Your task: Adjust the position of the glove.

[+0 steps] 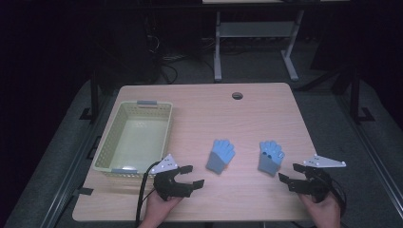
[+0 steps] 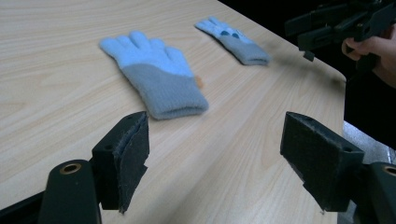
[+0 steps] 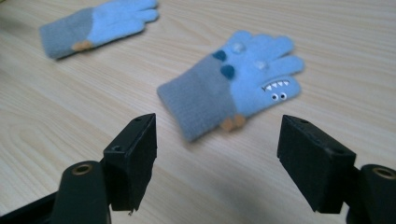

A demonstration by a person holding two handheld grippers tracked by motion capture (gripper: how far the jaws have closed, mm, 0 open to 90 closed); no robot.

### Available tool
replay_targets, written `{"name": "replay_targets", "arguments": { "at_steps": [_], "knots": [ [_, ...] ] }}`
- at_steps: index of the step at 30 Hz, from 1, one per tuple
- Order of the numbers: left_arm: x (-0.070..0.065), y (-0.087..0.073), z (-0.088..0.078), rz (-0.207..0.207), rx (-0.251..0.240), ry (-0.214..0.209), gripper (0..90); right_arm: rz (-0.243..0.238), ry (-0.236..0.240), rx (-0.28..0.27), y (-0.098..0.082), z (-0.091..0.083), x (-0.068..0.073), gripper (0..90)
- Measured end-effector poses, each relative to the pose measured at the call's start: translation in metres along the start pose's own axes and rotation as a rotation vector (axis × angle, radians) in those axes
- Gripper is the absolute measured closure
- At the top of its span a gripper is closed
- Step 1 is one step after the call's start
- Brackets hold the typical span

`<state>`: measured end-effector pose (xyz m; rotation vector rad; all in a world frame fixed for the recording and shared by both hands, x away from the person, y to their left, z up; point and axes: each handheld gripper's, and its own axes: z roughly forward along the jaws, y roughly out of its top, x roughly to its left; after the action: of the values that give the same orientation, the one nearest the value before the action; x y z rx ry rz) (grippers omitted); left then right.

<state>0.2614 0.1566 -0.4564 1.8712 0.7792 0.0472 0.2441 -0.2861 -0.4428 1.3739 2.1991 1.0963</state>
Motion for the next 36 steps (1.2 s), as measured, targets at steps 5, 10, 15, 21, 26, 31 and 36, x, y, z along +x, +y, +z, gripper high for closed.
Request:
{"name": "replay_targets", "arguments": {
  "at_steps": [5, 10, 15, 21, 26, 31, 36],
  "knots": [
    [-0.001, 0.001, 0.0, 0.007, -0.002, 0.005, 23.4, -0.044, -0.004, 0.033, 0.013, 0.0, 0.001, 28.0],
    [-0.001, 0.002, 0.001, 0.014, 0.001, 0.005, 23.4, -0.082, -0.007, 0.066, 0.032, 0.003, -0.001, 28.0],
    [0.0, 0.002, 0.001, 0.012, 0.0, 0.003, 23.4, -0.097, 0.01, 0.111, 0.049, 0.01, -0.005, 28.3],
    [-0.001, 0.003, 0.0, 0.021, -0.01, 0.0, 23.4, -0.121, 0.015, 0.141, 0.076, 0.02, -0.007, 29.2],
    [-0.002, 0.003, 0.0, 0.022, -0.009, -0.001, 23.4, -0.131, 0.018, 0.15, 0.089, 0.024, -0.007, 30.2],
    [-0.001, 0.003, 0.001, 0.019, -0.004, -0.002, 23.4, -0.121, 0.022, 0.181, 0.1, 0.033, -0.01, 31.2],
    [-0.001, 0.003, -0.001, 0.019, -0.008, 0.003, 23.4, -0.1, 0.023, 0.218, 0.1, 0.042, -0.014, 33.4]
  ]
}}
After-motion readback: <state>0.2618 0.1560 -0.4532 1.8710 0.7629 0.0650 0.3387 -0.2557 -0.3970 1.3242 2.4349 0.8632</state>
